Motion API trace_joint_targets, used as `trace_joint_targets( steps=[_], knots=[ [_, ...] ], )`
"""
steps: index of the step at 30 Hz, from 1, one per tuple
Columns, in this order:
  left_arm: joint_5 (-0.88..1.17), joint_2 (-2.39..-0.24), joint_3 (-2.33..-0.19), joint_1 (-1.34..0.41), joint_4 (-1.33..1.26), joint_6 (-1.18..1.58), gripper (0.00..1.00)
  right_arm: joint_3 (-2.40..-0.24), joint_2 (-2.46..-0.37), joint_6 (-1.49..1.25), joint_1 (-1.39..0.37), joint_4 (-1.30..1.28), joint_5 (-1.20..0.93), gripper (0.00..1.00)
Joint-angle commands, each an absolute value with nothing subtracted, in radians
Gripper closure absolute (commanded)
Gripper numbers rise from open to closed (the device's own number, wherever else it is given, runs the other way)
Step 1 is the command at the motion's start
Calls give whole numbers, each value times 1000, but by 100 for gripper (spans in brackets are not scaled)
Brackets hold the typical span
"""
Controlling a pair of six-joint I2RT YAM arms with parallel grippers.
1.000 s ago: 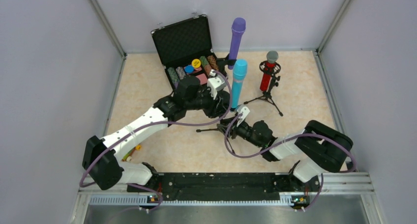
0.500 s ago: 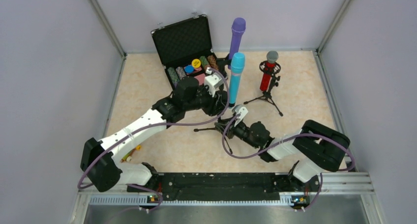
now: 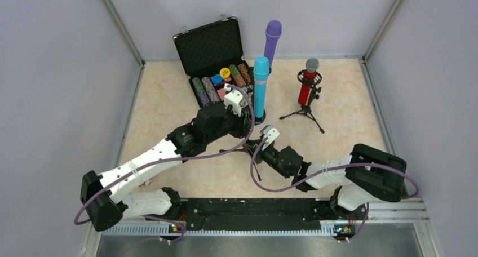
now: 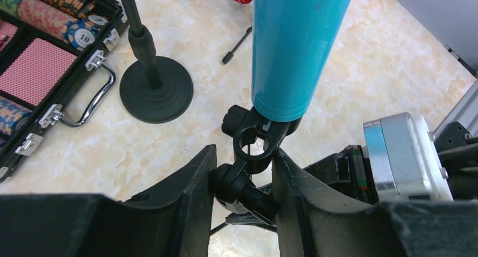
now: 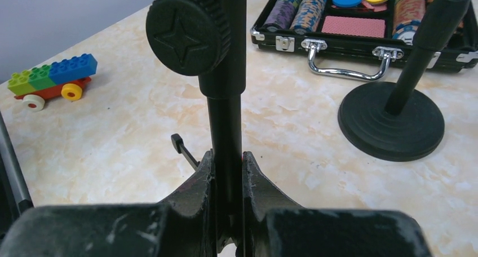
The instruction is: Attach the microphones to the stand
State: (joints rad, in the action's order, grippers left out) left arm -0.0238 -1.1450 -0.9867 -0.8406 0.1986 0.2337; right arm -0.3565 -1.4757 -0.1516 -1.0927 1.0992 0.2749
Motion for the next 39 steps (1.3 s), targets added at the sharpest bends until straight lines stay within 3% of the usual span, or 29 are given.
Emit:
trace_joint_targets(
  steps=[1,6,14,20,31,39],
  knots=[
    [-248,-1070,-1024,-893,67,245,100,-369,-1448,-169,-1116,1057,466,100],
    [-250,-1037,-1027,-928,50,207,100,-358,-1431,-168,-1129,1044,427,100],
    [197,-913,-967,-928,-65,48,100,-299,-1352,-111,-1128,1102,182,100],
    [298,-871,-1011,-928,-8,25,100,-297,-1337,-106,-1128,1082,163,100],
    [36,-833,-1078,-928,-38,148,100,-316,-1387,-126,-1129,1014,250,100],
    [-377,-874,-1093,-930,-71,263,100,-344,-1393,-126,-1153,943,412,100]
  ],
)
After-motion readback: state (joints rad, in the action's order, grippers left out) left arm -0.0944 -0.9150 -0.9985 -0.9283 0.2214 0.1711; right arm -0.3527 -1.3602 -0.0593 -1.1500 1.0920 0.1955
